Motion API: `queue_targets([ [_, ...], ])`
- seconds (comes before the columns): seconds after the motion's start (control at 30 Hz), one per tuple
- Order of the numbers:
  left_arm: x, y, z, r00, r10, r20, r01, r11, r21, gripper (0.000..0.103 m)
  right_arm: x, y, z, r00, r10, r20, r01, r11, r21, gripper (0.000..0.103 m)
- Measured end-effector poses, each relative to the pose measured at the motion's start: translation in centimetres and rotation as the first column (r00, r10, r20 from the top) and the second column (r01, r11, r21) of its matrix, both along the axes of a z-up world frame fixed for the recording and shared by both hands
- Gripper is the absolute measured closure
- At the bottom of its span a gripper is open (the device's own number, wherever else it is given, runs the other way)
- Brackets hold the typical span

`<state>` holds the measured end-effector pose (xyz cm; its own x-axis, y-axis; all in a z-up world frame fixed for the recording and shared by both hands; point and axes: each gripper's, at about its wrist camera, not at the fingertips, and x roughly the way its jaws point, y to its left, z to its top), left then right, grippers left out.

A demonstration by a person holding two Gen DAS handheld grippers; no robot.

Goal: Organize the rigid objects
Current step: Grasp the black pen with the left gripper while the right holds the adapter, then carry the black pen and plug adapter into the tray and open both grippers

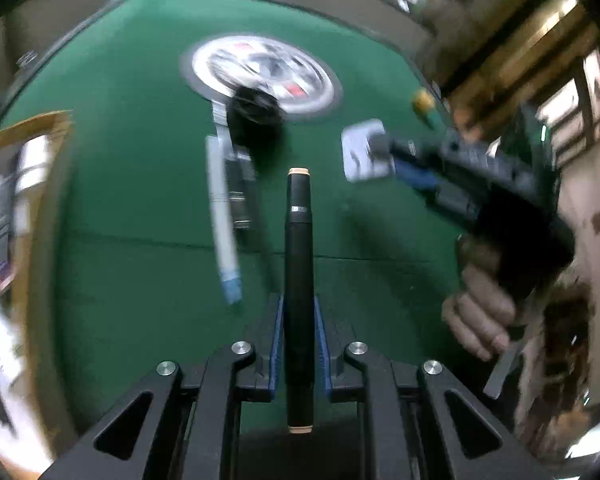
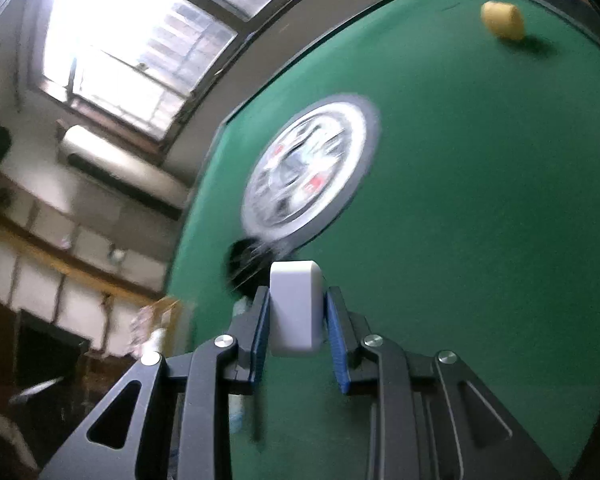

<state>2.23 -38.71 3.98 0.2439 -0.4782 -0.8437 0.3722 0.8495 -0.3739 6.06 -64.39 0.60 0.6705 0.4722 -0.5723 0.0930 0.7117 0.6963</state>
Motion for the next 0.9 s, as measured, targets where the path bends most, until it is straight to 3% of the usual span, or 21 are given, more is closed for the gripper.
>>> queue_targets([
  [0.2, -0.5, 10.7, 2.6, 0.979, 0.201, 0.010, -0.199, 0.974, -0.112, 0.089, -3.2, 8.7, 3.5, 0.978, 0.199, 0.061, -0.203, 0.978, 0.055, 0.077],
  [0.3, -0.9, 15.7, 2.5, 0.947, 0.321, 0.019, -0.316, 0.942, -0.112, 0.089, -3.1, 13.5, 5.0, 0.954, 0.292, 0.067, -0.295, 0.955, 0.034, 0.077],
  [0.47, -1.5, 21.6, 0.3, 0.881, 0.470, -0.050, -0.473, 0.872, -0.129, 0.089, -1.4, 20.1, 5.9, 0.913, 0.405, 0.050, -0.405, 0.914, -0.012, 0.077],
  [0.63, -2.3, 23.4, -2.4, 0.840, 0.527, -0.131, -0.542, 0.827, -0.146, 0.089, 0.4, 24.9, 6.1, 0.887, 0.461, 0.014, -0.459, 0.886, -0.066, 0.077],
  [0.9, -1.9, 23.3, -4.3, 0.823, 0.553, -0.134, -0.567, 0.815, -0.120, 0.089, 2.3, 28.6, 4.7, 0.876, 0.477, -0.063, -0.481, 0.864, -0.148, 0.077],
])
